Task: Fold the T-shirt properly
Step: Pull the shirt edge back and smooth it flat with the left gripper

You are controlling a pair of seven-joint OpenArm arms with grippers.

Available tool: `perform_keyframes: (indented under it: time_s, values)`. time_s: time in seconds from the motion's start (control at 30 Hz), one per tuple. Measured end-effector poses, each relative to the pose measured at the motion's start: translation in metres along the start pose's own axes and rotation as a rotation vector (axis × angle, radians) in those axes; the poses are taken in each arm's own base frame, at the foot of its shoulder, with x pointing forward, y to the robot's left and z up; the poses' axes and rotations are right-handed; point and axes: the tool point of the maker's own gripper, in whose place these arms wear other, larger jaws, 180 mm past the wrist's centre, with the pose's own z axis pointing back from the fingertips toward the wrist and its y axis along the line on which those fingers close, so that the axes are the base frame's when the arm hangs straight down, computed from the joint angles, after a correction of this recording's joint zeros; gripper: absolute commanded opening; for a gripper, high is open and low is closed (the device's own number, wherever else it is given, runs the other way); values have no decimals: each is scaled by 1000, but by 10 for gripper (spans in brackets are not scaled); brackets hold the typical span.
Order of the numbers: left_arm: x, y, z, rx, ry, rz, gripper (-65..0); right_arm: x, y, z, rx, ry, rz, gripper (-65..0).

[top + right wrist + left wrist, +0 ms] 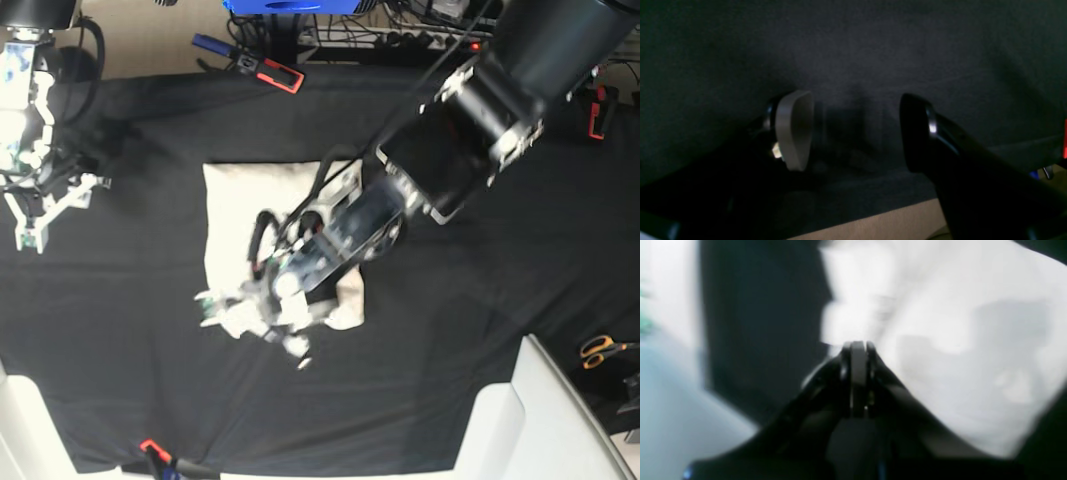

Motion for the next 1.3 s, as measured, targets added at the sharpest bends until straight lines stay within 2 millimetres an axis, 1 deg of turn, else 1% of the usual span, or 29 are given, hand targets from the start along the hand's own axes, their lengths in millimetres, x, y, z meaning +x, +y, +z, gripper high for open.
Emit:
perform_keyframes:
  time_s: [0.07, 0.13, 0.17, 0.23, 0.27, 0.33, 0.4, 0.43, 0.47, 0.5, 0.57, 0.67, 0.77, 0.9, 0.97, 1.03, 1.17, 1.23, 1.3]
  values:
    - [-22, -4, -5, -6, 44, 26, -650, 0, -1, 0, -3, 0, 2, -260]
    - [-38, -7, -9, -5, 74, 31, -650, 0, -1, 0, -2, 0, 2, -260]
    - [-43, -7, -10, 18, 82, 16, -650, 0, 0, 0, 0, -1, 1, -260]
    - [-48, -13, -15, 38, 80, -12, -650, 0, 0, 0, -1, 0, 1, -260]
    - [-51, -19, -20, 34, 86, -26, -650, -1, 0, 0, -1, 1, 1, -260]
    - [-64, -28, -33, 21, 118, -51, -650, -1, 0, 0, -1, 3, 1, -260]
    - [-72, -36, -47, -5, 119, -57, -650, -1, 0, 0, -1, 1, 1, -260]
    - [-72, -39, -53, -23, 112, -52, -650, -1, 0, 0, 0, 1, 0, -260]
    - [-72, -38, -56, -23, 112, -53, -650, -1, 0, 0, 0, 3, 0, -260]
    - [-69, -34, -58, -24, 105, -49, -650, -1, 0, 0, 0, 2, 1, -260]
    - [-54, -21, -60, 9, 47, -13, -650, -2, -2, 0, -5, 5, 3, -260]
    - [-45, -8, -61, 53, 14, 8, -650, -2, -1, 0, -3, 4, 3, -260]
    - [-43, 2, -60, 66, 14, 8, -650, -3, -1, 0, -3, 7, 3, -260]
    - [-31, 21, -57, 95, -7, 6, -650, -3, -1, 0, -3, 6, 3, -260]
    - [-35, 26, -59, 97, 9, 6, -650, -3, -2, 0, -3, 6, 3, -260]
    - [-38, 28, -64, 90, -15, 5, -650, -3, -2, 0, -3, 6, 3, -260]
    - [-50, 23, -80, 51, -6, 13, -650, -2, -1, 0, -3, 5, 3, -260]
    - [-46, 23, -85, 40, -32, 23, -650, -2, -2, 0, -4, 5, 4, -260]
    - [-42, 31, -85, 67, -53, 39, -650, -3, -2, 0, -3, 6, 3, -260]
